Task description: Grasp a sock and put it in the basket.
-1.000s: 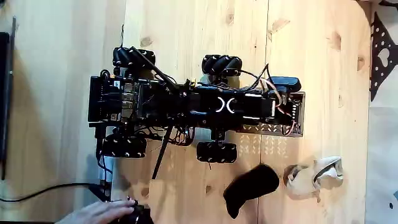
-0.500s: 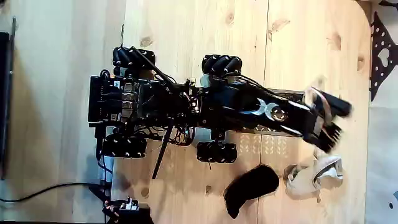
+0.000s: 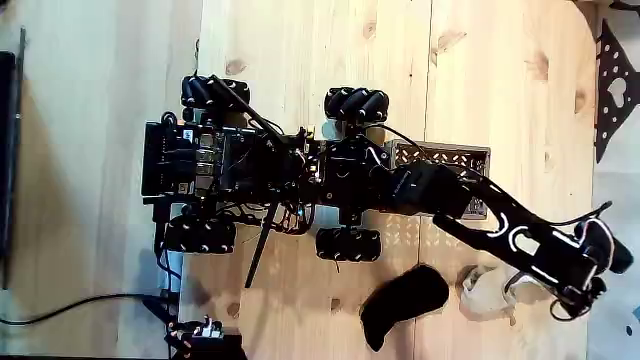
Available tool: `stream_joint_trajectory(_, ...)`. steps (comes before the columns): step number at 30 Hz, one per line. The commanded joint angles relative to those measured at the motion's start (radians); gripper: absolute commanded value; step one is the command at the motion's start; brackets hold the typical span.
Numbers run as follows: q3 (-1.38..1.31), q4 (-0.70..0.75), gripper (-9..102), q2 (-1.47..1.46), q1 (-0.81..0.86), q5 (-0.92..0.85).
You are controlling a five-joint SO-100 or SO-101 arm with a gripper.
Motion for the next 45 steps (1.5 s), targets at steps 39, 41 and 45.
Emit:
stream_joint_trajectory(39, -0.100, -0.227, 1, -0.255, 0.339, -0.193)
stream_joint_trajectory(41, -0.100, -0.232, 1, -0.279, 0.350, -0.202)
stream_joint_trajectory(45, -0.100, -0.225, 2, -0.330, 0.393, -0.202)
